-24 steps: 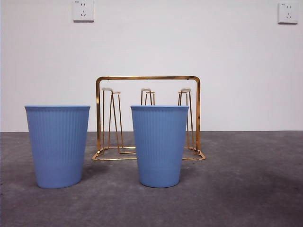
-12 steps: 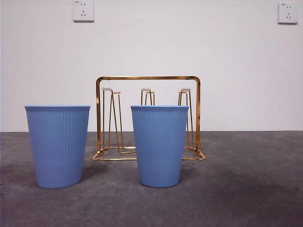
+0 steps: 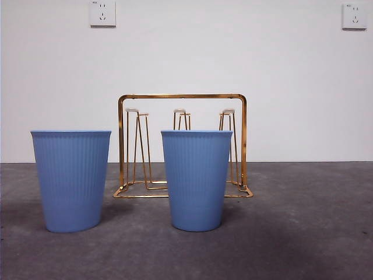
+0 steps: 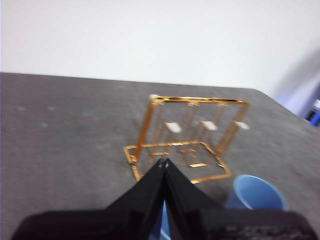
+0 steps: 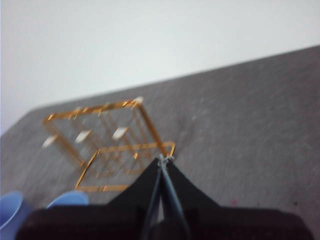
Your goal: Pick up cup 1,put cup 1 in the cup rack,pick up cup 2,put cup 2 in the cup rack
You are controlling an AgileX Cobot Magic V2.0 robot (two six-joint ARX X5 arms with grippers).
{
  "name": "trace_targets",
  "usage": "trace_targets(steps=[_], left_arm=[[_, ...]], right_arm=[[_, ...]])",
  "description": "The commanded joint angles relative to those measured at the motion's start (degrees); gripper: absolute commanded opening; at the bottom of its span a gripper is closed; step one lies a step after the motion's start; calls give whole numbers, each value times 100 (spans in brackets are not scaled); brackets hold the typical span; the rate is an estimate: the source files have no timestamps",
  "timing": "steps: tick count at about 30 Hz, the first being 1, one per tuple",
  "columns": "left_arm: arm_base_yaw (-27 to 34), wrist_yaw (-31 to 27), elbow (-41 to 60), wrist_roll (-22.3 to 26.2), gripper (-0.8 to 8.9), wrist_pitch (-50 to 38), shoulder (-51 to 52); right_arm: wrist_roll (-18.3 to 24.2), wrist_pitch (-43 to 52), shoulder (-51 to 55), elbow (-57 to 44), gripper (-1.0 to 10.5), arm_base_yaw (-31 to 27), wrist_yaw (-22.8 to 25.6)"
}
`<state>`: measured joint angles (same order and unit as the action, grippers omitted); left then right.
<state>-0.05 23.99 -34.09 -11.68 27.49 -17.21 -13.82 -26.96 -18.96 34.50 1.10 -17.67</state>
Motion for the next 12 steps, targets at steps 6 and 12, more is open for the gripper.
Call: trace_targets(steps=[6, 12], left_arm=[[13, 743, -1078, 192, -6, 984, -813], [11, 1397, -1655, 466, -6, 1727, -1287]], right_arm=[[1108, -1836, -1279, 1781, -9, 2, -474], [1768, -3169, -2170, 2758, -9, 2, -1261]])
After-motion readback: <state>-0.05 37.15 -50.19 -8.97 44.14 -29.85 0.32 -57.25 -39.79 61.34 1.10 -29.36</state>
